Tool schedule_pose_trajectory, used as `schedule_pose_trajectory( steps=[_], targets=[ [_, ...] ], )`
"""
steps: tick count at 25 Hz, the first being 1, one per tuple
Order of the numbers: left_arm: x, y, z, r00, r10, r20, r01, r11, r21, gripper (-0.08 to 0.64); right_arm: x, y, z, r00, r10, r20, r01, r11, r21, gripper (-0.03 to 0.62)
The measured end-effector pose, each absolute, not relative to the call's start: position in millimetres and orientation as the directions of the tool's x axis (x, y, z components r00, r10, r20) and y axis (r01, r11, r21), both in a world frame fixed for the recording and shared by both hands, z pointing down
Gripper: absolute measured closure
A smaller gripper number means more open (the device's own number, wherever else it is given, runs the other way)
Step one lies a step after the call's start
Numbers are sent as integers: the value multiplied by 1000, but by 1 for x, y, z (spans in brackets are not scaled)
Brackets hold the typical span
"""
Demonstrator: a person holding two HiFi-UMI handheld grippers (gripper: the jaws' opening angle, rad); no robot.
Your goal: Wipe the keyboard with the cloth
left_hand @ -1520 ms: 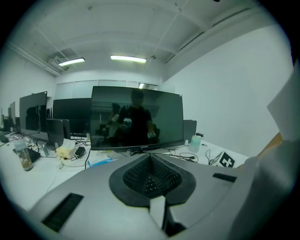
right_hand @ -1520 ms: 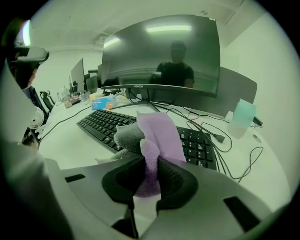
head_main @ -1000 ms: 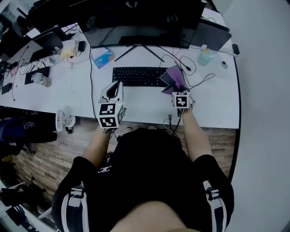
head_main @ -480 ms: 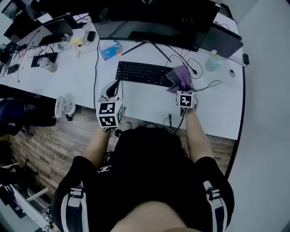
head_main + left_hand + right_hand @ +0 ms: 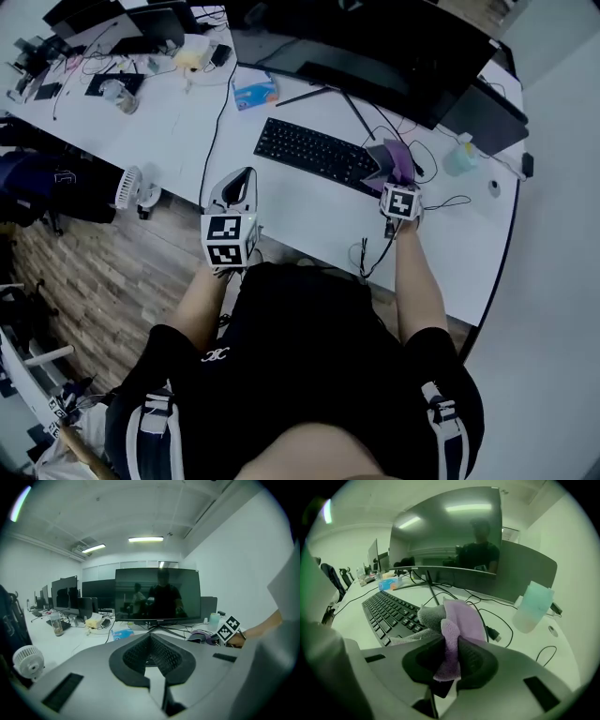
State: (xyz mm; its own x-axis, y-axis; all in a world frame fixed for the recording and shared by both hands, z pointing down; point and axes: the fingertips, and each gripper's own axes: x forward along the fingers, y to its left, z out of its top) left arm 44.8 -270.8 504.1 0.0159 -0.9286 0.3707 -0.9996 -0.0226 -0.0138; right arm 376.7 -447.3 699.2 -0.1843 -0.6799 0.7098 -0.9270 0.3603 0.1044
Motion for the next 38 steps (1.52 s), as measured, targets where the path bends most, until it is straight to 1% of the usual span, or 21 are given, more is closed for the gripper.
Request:
schedule_pose_trajectory(
  steps=[3, 10, 14, 18, 24, 28, 38],
  targets=[
    [31, -268, 502, -20, -929, 369, -1000, 13, -22, 546, 373, -448, 704, -158, -665, 730, -903, 396, 166, 503],
    [7, -251, 505, -86, -924, 374, -996, 85, -19, 546, 319, -451, 703, -277, -649, 709, -856, 502, 125, 505],
    [3, -245, 506, -112, -923, 369, -993, 114, -17, 546, 298, -451, 705, -291, -636, 715, -838, 529, 130, 505],
    [-5, -236, 505, -139, -918, 371, -989, 145, -14, 546, 270, -454, 704, -336, -628, 702, -810, 573, 125, 505],
    [-28, -217, 508, -199, -902, 383, -978, 209, -16, 546, 240, -454, 703, -344, -611, 713, -785, 604, 139, 505],
    [-44, -206, 508, -238, -891, 387, -968, 250, -20, 546, 208, -456, 704, -394, -590, 705, -754, 646, 120, 505],
    [-76, -185, 512, -317, -863, 393, -942, 334, -25, 546, 150, -457, 709, -446, -547, 708, -687, 717, 121, 505]
  ],
)
